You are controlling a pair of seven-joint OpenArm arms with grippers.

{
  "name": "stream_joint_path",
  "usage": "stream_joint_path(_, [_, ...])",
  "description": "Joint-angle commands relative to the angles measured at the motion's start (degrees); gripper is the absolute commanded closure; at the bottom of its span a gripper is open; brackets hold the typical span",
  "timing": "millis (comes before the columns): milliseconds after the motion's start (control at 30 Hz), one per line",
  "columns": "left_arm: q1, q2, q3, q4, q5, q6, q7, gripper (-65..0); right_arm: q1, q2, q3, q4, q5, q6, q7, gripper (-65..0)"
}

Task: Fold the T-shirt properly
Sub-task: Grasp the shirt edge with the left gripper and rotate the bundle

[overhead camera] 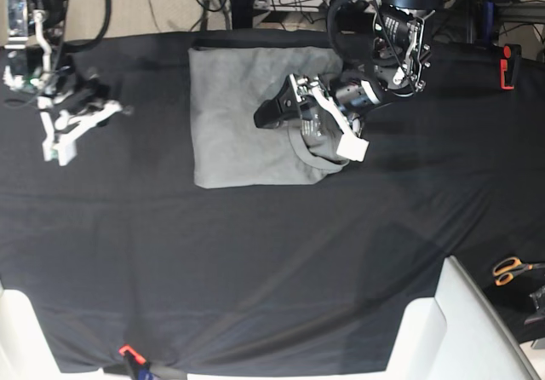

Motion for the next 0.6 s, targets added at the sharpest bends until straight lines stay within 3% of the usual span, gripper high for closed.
stream_joint_path(0, [0.65, -0.03, 0.26, -2.27, 3.73, 2.52, 3.7, -48.2, 0.34, 0.42, 0.74, 0.8, 0.3, 0.21, 0.79, 0.0])
stream_joint_path(167, [0.03, -0.03, -0.18, -4.64, 3.73, 2.52, 3.7, -9.7, 0.34, 0.42, 1.09, 0.8, 0.3, 0.21, 0.79, 0.0])
stream_joint_path(233, [0.03, -0.03, -0.18, -4.73, 3.73, 2.52, 3.7, 0.0, 0.34, 0.42, 1.09, 0.8, 0.3, 0.21, 0.79, 0.0])
stream_joint_path(467, [0.56, -0.03, 0.26, -4.02, 3.64, 2.52, 3.97, 0.0, 0.42, 0.42, 1.09, 0.8, 0.3, 0.21, 0.79, 0.0])
stream_joint_path(567, [0.21, -0.12, -0.18, -3.15, 3.64, 2.52, 8.1, 0.0, 0.69, 0.42, 1.09, 0.8, 0.3, 0.21, 0.79, 0.0])
